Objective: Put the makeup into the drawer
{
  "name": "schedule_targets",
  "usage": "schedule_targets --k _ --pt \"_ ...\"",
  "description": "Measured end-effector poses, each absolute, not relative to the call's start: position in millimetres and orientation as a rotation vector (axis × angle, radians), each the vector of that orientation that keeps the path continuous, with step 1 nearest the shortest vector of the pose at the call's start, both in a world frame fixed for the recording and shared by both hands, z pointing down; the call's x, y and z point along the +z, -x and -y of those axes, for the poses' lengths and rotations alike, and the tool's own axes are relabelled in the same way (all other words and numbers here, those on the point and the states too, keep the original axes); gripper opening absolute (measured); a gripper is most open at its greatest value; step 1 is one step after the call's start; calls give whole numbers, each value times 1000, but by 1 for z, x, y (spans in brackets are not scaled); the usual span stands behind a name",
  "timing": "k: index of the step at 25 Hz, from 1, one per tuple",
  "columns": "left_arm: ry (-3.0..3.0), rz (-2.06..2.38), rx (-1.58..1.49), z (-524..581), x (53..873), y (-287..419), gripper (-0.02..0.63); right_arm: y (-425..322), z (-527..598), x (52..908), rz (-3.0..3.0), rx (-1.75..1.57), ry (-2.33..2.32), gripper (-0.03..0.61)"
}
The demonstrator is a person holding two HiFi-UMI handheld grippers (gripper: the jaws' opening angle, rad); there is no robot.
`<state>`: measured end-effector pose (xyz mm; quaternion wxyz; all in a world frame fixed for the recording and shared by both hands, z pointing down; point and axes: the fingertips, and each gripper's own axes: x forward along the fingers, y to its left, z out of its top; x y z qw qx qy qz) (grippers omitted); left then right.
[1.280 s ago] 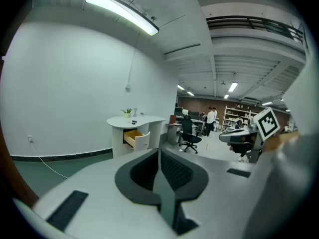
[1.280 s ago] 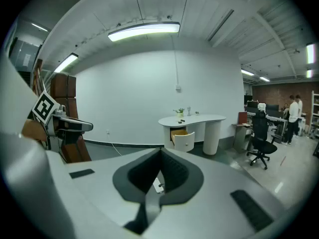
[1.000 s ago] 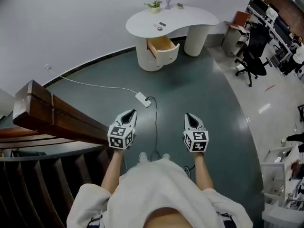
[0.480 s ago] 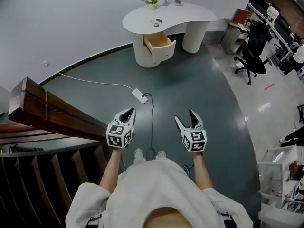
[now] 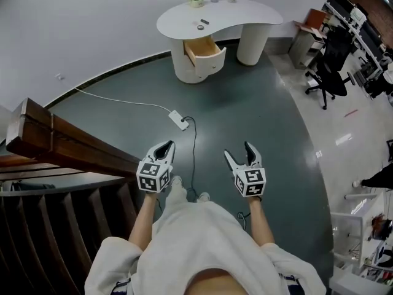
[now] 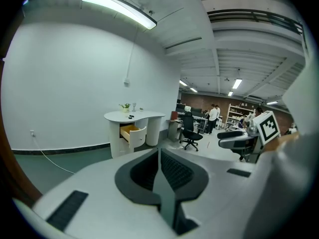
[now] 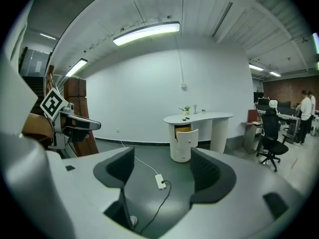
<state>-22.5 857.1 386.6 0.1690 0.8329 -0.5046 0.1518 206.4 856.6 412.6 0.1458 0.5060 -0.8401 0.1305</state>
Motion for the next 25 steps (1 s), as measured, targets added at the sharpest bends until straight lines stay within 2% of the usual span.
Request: schedule_targets --k 12,25 --pt "-2358 1418 425 -788 399 19 23 -206 -787 422 2409 380 -1455 331" --pt "-2367 1359 398 -619 399 63 23 -164 -626 413 2362 385 -1494 325"
